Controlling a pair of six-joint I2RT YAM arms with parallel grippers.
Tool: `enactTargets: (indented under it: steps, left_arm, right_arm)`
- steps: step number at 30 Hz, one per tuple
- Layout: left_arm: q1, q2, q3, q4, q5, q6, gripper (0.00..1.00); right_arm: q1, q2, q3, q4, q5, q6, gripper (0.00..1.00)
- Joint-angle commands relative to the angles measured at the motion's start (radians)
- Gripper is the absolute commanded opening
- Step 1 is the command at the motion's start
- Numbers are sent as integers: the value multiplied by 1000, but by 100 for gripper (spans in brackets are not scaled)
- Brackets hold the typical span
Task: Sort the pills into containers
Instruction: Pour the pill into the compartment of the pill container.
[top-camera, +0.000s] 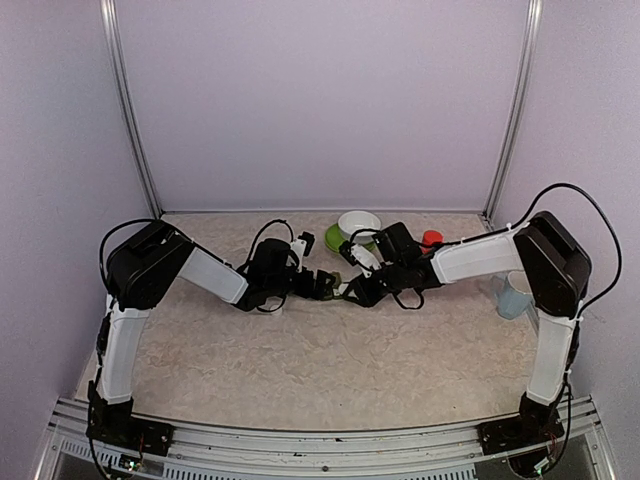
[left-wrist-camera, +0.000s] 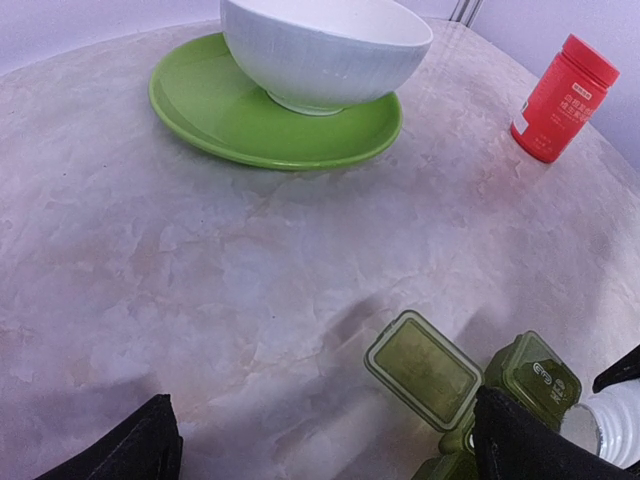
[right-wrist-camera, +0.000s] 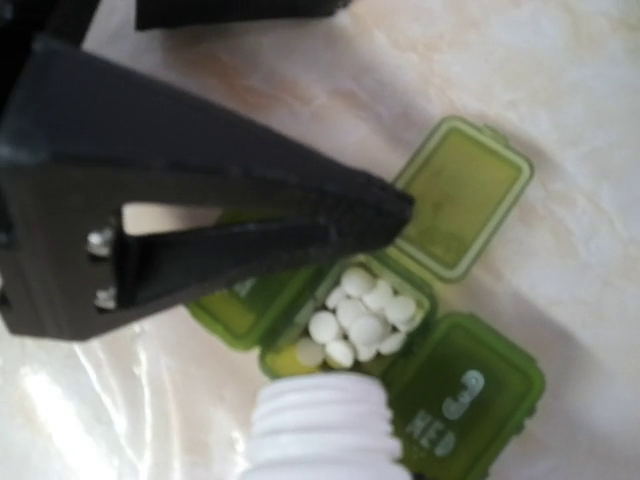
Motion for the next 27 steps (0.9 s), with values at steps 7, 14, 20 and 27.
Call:
enactTargets:
  steps: [7,14,20,27]
  left_arm:
    - [7,10,-5,20,-10,0,99]
    - [6,10,-6,22,-11,0,99]
    - [7,11,-8,24,-10,-1,99]
    - [9,9,-9,23,-8,-7,99]
  right_arm:
    - [8,-34,-88,259,-45,1,18]
    - [8,-46,-159,391,-45,-5,18]
    - [8,-78,-256,561,-41,-9,18]
    - [8,-133,-382,828,-49,-14,18]
